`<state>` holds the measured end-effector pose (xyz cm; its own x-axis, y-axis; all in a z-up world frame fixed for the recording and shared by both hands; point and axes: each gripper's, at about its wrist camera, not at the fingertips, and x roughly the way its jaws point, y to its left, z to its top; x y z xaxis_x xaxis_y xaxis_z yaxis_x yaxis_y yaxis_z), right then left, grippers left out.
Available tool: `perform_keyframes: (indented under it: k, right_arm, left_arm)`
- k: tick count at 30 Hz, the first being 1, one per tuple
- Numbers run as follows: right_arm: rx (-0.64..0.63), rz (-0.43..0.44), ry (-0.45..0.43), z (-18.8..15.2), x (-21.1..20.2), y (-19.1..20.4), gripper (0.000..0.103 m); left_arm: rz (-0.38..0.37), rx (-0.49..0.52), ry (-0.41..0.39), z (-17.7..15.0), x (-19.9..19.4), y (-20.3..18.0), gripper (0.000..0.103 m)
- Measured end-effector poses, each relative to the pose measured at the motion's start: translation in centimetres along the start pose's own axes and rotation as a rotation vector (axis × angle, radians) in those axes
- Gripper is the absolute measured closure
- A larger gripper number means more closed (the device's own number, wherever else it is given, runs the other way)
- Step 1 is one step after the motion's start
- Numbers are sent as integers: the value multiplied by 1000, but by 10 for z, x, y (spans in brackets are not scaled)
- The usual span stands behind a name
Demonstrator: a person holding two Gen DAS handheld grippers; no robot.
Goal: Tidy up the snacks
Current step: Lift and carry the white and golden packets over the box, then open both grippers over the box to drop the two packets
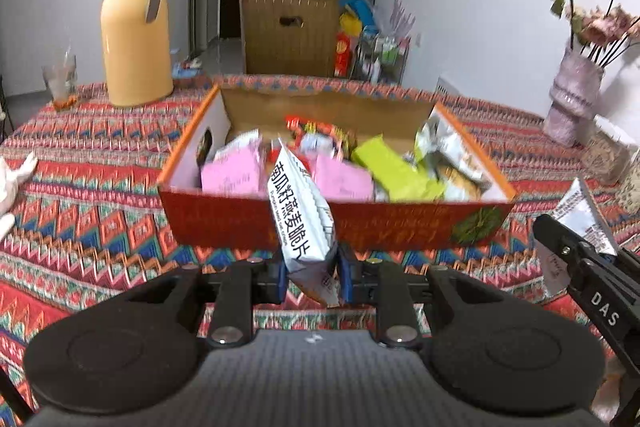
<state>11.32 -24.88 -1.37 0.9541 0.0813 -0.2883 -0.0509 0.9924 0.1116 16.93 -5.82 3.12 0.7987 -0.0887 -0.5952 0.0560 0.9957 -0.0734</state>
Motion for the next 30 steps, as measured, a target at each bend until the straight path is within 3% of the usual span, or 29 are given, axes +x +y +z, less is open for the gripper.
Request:
perform_keyframes:
  k: [8, 20, 30]
  right_arm:
    - [-53, 26, -30, 33, 17, 18, 84]
    - [-90, 50, -22, 65, 78, 40, 84]
    - [-125, 7, -28, 57, 116, 50, 84]
  left_arm:
    - [-11, 6, -77, 29, 0, 2, 79]
    - [29, -33, -143, 75, 26, 11, 79]
    - [92, -61, -161, 80, 68, 30, 79]
